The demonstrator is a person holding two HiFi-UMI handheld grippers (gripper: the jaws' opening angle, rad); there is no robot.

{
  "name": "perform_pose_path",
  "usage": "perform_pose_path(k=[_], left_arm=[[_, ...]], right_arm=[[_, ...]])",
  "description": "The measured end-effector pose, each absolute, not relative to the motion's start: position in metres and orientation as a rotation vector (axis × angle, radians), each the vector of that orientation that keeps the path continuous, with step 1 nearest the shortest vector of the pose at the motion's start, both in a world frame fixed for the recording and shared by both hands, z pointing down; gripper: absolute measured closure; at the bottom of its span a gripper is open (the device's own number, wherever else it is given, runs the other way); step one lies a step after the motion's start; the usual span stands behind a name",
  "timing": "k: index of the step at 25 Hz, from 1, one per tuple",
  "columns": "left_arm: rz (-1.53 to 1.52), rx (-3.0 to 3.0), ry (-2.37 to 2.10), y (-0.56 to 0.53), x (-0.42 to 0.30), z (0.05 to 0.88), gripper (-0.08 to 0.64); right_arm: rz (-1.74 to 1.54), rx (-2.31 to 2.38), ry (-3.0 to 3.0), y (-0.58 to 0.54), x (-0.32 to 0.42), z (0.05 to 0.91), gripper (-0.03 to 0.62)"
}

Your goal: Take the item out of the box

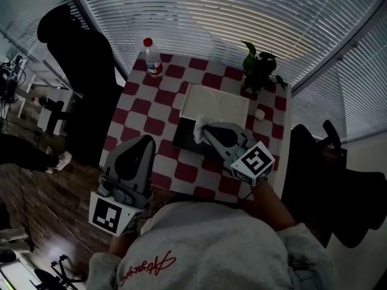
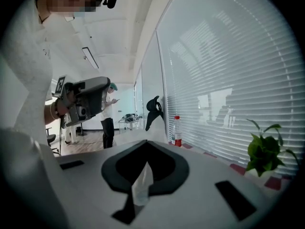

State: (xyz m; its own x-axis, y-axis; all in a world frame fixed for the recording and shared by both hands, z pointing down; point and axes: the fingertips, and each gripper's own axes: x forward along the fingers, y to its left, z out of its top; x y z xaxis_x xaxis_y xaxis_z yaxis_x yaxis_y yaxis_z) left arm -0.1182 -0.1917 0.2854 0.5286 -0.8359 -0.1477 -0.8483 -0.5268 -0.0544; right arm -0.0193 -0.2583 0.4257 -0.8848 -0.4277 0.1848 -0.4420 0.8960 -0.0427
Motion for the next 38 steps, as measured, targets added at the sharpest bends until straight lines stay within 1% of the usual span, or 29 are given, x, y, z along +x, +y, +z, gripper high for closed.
perform_pose_path(k=[13, 21, 38], left_arm=[[0.183, -2.628, 1.425, -0.193, -0.117, 0.281, 0.543], [0.169, -2.634, 1.432, -0.196, -0.116, 0.282, 0.543], [0.180, -2.640, 1.418, -0.200, -0.107, 0.281, 0.543]], right_arm=[[0.069, 0.716, -2.981, -0.255, -0.018, 0.380, 0.581], [0.117, 0.730, -3.031, -0.254, -0.013, 0.361, 0.581], [-0.013, 0.785, -3.137, -0.242, 0.007, 0.301, 0.581]])
